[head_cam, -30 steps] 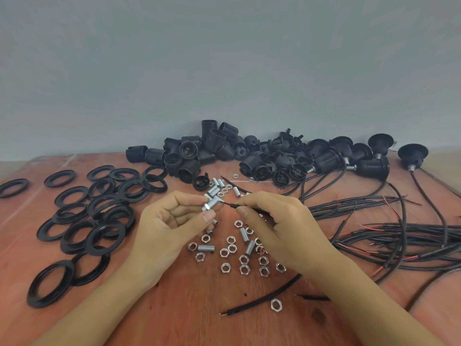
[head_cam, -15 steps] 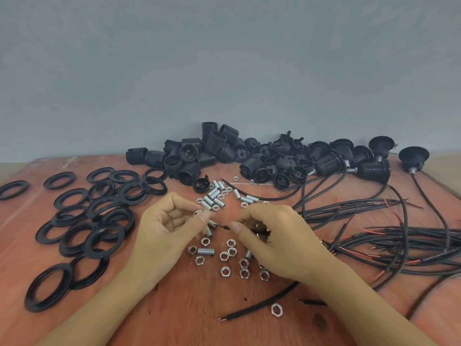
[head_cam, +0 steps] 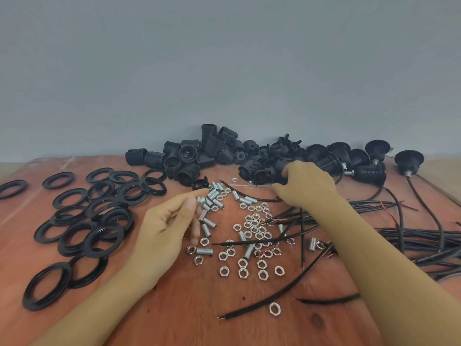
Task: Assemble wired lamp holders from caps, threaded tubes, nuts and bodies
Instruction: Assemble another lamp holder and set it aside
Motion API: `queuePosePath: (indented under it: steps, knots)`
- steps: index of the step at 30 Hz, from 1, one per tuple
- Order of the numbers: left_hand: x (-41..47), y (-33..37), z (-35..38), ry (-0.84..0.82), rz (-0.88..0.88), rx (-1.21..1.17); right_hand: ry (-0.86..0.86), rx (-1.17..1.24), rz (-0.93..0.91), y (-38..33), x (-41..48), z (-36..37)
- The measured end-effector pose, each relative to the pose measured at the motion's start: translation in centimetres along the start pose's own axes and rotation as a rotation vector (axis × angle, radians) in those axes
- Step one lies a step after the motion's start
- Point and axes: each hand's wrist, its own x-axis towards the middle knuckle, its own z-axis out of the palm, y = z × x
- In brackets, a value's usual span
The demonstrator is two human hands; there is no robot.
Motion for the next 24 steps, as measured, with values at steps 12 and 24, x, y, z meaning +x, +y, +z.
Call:
queuePosePath:
  steps: [12, 24]
  knots:
    - [0.0, 0.0, 0.0, 0.064, 0.022, -0.014, 0.275, 0.436, -0.123, 0.1, -1.5, 0.5]
    - [-0.4, 0.2, 0.5, -0.001, 0.071, -0.001, -0.253, 1.234, -0.286, -3.0, -6.9, 2.0]
